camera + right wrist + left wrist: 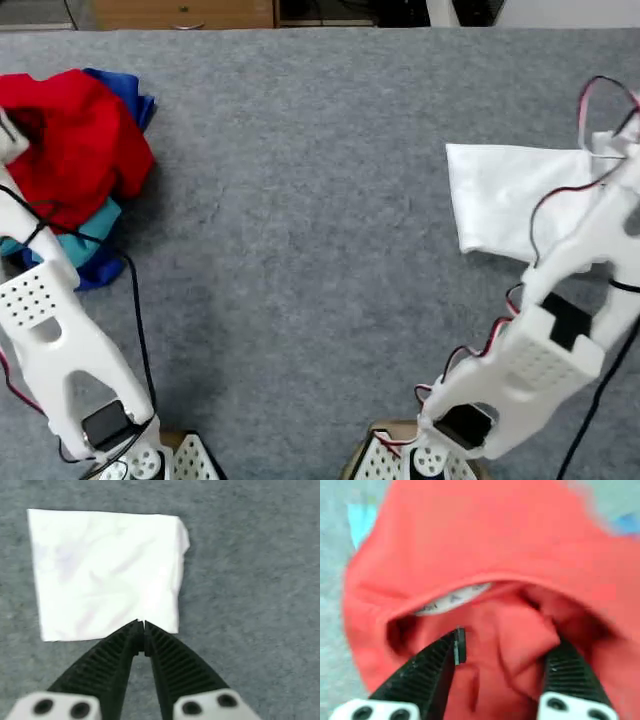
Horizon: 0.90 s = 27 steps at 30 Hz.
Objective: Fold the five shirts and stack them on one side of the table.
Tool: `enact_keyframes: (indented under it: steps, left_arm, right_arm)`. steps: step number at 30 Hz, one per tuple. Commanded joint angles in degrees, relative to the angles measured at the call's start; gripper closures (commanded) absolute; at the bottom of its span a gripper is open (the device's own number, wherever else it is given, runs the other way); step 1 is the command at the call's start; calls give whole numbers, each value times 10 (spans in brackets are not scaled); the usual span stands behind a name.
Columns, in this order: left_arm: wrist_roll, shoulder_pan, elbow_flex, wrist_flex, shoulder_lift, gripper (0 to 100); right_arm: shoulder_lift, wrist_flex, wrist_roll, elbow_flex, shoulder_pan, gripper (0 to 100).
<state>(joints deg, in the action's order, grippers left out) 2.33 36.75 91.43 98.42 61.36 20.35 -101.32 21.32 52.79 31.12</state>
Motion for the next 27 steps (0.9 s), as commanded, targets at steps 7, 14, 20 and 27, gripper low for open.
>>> enact_keyframes:
  steps: [7, 14, 20, 27]
  left_arm:
    - [-26, 6, 45, 22, -113, 982]
    - [-62, -53, 44, 23, -306, 981]
    - [-56, -200, 34, 25, -451, 981]
    - [-56, -452, -302, 25, -575, 981]
  right_arm:
    - [-128, -11, -29, -110, -44, 995]
    - [-219, -8, -29, -241, -47, 995]
    - [-275, -1, -29, -314, -47, 995]
    - [-294, 14, -25, -349, -47, 995]
